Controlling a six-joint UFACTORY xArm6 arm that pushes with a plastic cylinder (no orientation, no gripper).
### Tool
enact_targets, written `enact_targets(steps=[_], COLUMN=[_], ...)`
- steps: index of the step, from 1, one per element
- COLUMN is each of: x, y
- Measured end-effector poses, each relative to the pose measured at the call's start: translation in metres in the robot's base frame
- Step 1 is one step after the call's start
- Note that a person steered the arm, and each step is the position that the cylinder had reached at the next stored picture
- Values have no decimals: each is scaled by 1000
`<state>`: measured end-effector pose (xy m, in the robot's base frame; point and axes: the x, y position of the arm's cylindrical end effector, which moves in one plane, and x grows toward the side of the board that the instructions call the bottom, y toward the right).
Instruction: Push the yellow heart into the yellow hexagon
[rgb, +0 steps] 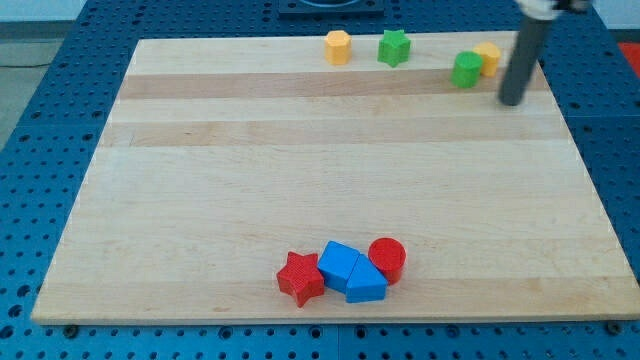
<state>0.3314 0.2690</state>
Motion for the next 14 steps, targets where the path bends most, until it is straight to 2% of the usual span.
enact_targets(steps=[1, 2, 4, 6, 8, 12, 14], x=[-25, -52, -86, -79, -69, 15, 2], y=[45, 44, -3, -42, -114, -211, -227])
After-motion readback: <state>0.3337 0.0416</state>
